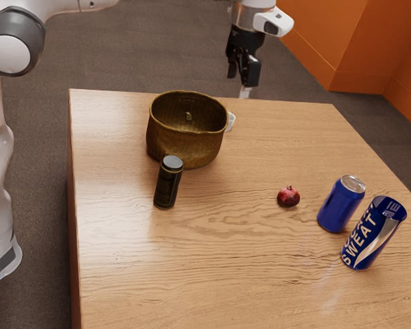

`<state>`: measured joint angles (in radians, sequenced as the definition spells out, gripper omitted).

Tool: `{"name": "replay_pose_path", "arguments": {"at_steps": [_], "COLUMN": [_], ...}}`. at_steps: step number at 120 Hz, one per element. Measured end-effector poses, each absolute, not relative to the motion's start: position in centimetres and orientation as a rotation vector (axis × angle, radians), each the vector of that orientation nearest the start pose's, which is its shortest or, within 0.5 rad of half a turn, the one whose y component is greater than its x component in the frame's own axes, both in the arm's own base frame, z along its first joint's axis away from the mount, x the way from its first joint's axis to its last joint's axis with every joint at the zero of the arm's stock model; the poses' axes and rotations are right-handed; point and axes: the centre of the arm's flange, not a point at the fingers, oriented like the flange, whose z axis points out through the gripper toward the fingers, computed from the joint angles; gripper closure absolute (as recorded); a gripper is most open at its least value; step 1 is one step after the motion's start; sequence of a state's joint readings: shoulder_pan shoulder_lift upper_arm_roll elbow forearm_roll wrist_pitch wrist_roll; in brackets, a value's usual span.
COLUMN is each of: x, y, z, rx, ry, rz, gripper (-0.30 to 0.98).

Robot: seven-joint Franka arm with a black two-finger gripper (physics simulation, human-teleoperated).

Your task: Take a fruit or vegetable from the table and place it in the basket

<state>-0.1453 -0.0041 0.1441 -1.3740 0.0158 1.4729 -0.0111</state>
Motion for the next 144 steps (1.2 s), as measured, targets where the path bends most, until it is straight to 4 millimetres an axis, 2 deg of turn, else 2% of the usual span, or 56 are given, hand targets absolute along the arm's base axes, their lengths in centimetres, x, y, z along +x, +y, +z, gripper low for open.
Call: {"name": "replay_pose_path", "arguments": {"at_steps": [21, 23, 25, 30, 37, 41, 46, 49, 55, 67, 75, 84, 99, 113, 134, 144], "x": [53.7, 53.6, 53.3, 51.8, 49.9, 49.0, 49.1, 49.9, 53.1, 57.1, 58.9, 60.7, 62.8, 65.6, 68.7, 69.7], "y": [0.3, 0.3, 0.3, 0.3, 0.4, 0.4, 0.3, 0.3, -0.3, -6.4, -7.9, -8.0, -8.4, -8.7, -5.1, -5.4], "z": [70.9, 71.3, 72.7, 77.6, 82.1, 83.8, 84.0, 83.4, 80.2, 75.2, 72.4, 69.9, 67.1, 62.4, 56.1, 54.2], "rx": [-3.122, -3.122, -3.119, -3.108, -3.096, -3.087, -3.087, -3.091, -3.105, -3.126, -3.13, -3.131, -3.132, -3.135, -3.143, -3.143], "ry": [-0.032, -0.033, -0.034, -0.038, -0.043, -0.046, -0.047, -0.047, -0.03, 0.134, 0.165, 0.159, 0.161, 0.161, 0.065, 0.069], "rz": [-0.131, -0.141, -0.181, -0.324, -0.458, -0.514, -0.516, -0.492, -0.407, -0.284, -0.218, -0.172, -0.155, -0.096, -0.019, -0.021], "gripper": [0.0, 0.0, 0.0, 0.0, 0.0, 0.0, 0.0, 0.0, 0.0, 0.0, 0.0, 0.0, 0.0, 0.0, 0.0, 0.0]}}
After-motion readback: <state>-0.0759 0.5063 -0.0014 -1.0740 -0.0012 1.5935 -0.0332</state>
